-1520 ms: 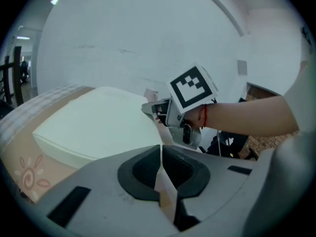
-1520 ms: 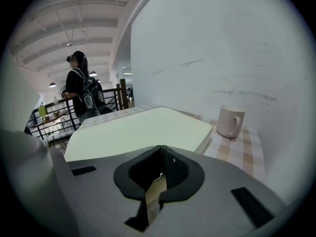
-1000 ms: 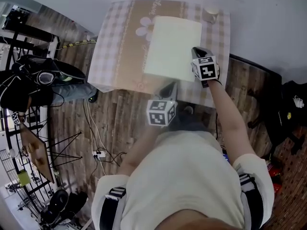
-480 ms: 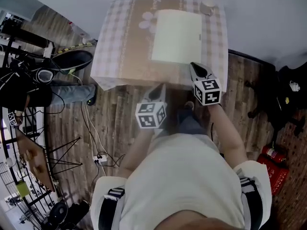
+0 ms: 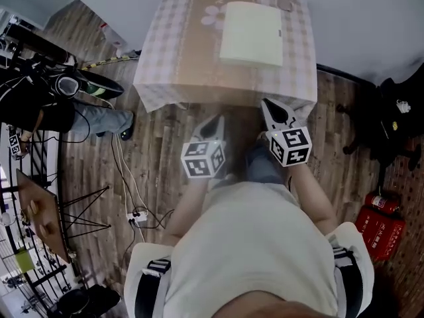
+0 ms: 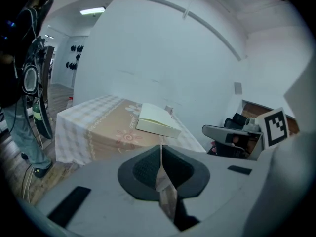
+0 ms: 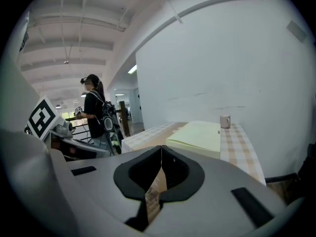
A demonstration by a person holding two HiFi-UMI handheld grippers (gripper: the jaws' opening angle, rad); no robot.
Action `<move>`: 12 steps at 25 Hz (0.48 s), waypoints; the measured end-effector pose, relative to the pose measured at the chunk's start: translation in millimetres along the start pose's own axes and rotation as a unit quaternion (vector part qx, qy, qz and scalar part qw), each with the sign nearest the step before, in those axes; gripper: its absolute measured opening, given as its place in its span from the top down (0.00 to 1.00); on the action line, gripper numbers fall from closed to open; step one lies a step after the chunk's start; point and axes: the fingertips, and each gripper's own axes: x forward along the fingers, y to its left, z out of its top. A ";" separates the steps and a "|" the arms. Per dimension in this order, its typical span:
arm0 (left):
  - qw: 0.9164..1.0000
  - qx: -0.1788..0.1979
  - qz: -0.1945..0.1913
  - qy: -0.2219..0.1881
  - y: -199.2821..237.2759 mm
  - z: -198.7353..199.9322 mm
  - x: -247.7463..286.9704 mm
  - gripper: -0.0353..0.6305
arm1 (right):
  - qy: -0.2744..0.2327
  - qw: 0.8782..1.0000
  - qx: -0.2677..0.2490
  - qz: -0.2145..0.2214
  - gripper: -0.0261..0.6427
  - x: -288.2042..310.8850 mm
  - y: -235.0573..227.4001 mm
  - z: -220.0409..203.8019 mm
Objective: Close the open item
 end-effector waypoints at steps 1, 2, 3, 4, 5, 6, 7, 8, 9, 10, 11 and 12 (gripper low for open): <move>1.000 -0.001 0.001 -0.002 0.2 -3.0 -9.3 0.93 | -0.003 1.000 -0.005 0.002 0.96 -7.6 9.1 0.1; 1.000 -0.002 0.001 -0.005 0.0 -5.3 -18.1 0.93 | -0.006 1.000 -0.011 0.003 0.96 -14.6 17.5 0.3; 1.000 -0.003 0.002 -0.007 -0.5 -7.0 -26.4 0.93 | -0.008 1.000 -0.017 0.005 0.96 -21.2 25.3 0.5; 1.000 -0.004 0.003 -0.010 -1.3 -8.4 -34.3 0.93 | -0.009 1.000 -0.022 0.007 0.96 -27.5 32.6 0.7; 1.000 -0.003 0.003 -0.014 -1.9 -9.4 -41.9 0.93 | -0.011 1.000 -0.027 0.009 0.96 -33.4 39.9 0.7; 1.000 -0.002 0.004 -0.017 -2.3 -10.2 -49.2 0.93 | -0.013 0.999 -0.030 0.012 0.96 -38.7 47.0 0.6; 1.000 0.001 0.005 -0.022 -2.4 -10.9 -56.2 0.93 | -0.015 0.999 -0.033 0.016 0.96 -43.5 53.9 0.3; 1.000 0.003 0.005 -0.026 -2.5 -11.7 -63.0 0.93 | -0.018 0.999 -0.033 0.019 0.96 -48.1 60.3 -0.4; 1.000 0.005 0.005 -0.029 -2.8 -13.0 -69.5 0.93 | -0.020 0.999 -0.033 0.022 0.96 -52.8 66.2 -1.4; 0.999 0.007 0.004 -0.033 -3.5 -14.4 -75.6 0.93 | -0.023 0.999 -0.031 0.025 0.96 -57.4 71.6 -2.4; 0.999 0.009 0.004 -0.036 -4.3 -15.6 -81.0 0.93 | -0.025 0.999 -0.030 0.027 0.96 -61.5 76.5 -3.3; 0.999 0.012 0.003 -0.039 -4.8 -16.4 -85.9 0.93 | -0.027 0.999 -0.029 0.030 0.96 -65.1 80.8 -4.0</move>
